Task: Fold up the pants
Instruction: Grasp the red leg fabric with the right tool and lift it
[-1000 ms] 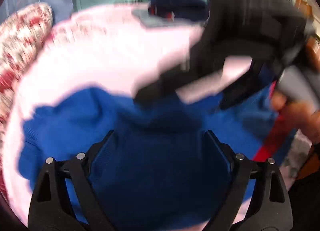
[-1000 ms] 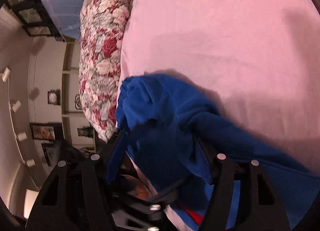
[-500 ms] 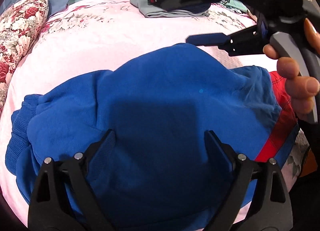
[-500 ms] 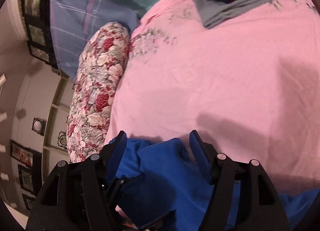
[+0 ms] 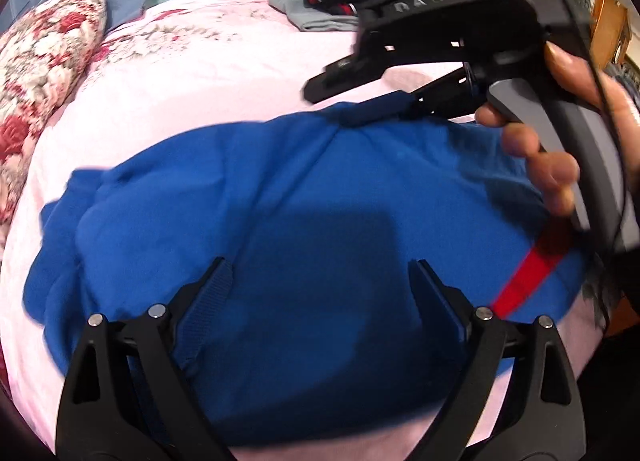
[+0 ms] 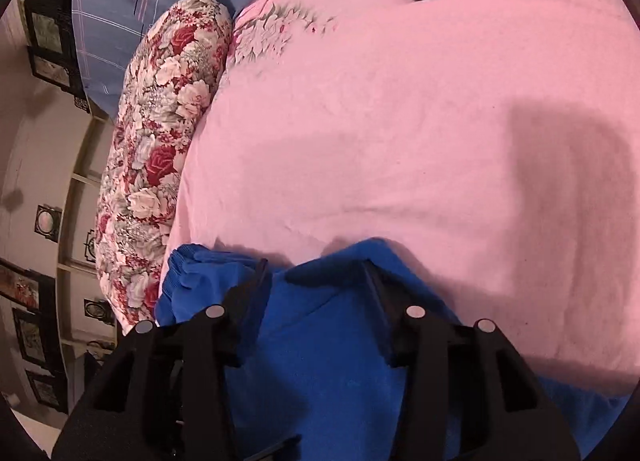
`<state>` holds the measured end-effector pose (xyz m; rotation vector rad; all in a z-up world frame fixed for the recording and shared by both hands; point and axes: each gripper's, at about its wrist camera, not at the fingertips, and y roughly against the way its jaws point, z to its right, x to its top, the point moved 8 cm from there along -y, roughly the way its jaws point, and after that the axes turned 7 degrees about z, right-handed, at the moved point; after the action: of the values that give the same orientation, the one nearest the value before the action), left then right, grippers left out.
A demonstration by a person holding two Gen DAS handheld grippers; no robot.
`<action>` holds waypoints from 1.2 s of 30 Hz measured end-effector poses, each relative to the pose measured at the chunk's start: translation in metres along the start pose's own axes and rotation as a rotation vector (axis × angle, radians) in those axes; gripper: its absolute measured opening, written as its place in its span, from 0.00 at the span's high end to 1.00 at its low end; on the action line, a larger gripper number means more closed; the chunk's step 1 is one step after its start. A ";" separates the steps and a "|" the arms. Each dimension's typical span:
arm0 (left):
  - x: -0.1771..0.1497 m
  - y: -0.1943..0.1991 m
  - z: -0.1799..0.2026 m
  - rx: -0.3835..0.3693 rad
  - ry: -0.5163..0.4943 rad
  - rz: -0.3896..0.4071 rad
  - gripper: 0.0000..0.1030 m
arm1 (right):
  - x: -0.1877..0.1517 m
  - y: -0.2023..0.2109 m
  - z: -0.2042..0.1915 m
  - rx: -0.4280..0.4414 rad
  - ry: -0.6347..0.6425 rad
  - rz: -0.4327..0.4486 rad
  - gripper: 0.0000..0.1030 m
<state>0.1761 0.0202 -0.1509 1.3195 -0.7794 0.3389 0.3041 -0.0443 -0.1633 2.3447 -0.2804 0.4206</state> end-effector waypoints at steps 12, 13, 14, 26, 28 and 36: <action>0.029 -0.003 -0.107 0.162 0.245 0.052 0.08 | -0.010 0.001 -0.007 -0.015 -0.014 0.001 0.46; 0.028 -0.010 -0.113 0.154 0.258 0.041 0.08 | -0.010 0.001 -0.004 -0.023 -0.017 0.004 0.46; 0.029 -0.008 -0.112 0.160 0.251 0.044 0.08 | -0.011 0.006 -0.003 -0.016 -0.038 0.009 0.44; -0.019 0.025 -0.087 0.233 0.123 -0.012 0.03 | -0.109 0.076 0.001 0.074 -0.008 -0.016 0.35; -0.014 0.034 -0.081 0.264 0.106 0.019 0.04 | -0.109 0.098 -0.002 0.082 -0.019 0.032 0.35; 0.033 0.085 0.031 0.006 0.020 0.202 0.04 | -0.117 0.321 0.103 -0.427 -0.054 0.616 0.04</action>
<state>0.1356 0.0050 -0.0643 1.2438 -0.8974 0.5148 0.1169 -0.3360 -0.0771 1.8166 -1.0240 0.5242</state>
